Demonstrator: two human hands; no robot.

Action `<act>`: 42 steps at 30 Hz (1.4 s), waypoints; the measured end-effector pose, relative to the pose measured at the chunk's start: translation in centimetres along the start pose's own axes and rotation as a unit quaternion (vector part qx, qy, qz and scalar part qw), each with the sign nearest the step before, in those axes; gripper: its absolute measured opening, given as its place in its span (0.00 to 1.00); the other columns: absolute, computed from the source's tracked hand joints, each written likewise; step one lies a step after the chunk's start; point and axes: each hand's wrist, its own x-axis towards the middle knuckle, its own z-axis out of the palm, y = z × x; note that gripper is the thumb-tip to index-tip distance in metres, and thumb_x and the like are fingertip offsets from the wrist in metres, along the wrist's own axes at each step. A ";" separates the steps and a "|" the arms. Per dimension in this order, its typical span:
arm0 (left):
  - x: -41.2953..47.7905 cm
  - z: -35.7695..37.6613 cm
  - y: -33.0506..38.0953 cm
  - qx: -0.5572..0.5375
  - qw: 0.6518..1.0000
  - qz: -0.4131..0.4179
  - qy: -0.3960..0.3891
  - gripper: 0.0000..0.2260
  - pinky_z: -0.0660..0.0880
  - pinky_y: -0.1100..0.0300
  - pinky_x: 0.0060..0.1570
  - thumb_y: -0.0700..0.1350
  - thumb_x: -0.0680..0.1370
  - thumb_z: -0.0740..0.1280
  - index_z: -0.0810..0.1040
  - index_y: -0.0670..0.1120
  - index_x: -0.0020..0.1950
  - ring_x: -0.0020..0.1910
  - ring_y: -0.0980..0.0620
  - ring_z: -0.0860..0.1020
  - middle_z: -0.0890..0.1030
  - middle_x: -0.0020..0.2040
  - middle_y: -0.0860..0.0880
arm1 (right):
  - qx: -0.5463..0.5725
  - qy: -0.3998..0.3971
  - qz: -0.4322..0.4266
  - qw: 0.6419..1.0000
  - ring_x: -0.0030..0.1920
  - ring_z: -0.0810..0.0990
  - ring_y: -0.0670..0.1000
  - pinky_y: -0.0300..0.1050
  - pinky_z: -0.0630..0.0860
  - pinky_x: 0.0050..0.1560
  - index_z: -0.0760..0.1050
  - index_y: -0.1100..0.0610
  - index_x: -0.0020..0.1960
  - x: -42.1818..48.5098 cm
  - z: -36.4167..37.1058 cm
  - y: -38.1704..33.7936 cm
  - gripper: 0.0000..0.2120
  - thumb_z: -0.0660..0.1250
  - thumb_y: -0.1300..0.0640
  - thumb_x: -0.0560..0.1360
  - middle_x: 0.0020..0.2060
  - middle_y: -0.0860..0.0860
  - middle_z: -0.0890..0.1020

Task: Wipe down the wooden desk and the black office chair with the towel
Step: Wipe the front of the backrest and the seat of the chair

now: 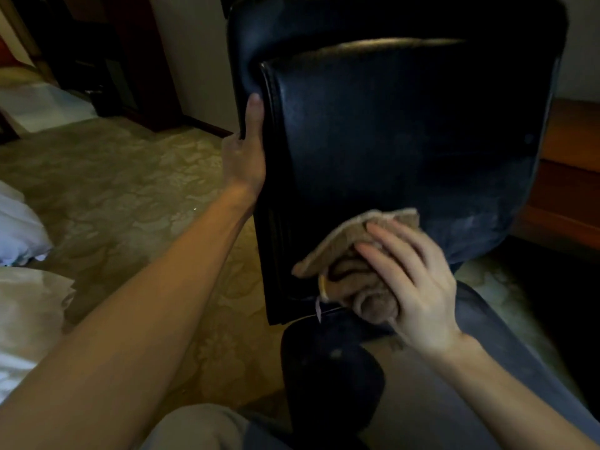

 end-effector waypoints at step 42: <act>-8.1 -3.5 -15.9 0.063 0.991 -0.104 -0.059 0.18 0.69 0.73 0.31 0.54 0.86 0.58 0.77 0.54 0.39 0.30 0.68 0.76 0.80 0.30 0.63 | 0.006 -0.021 0.147 0.989 0.64 0.69 0.62 0.60 0.70 0.62 0.70 0.53 0.63 -5.4 11.6 -7.8 0.20 0.69 0.51 0.74 0.63 0.57 0.68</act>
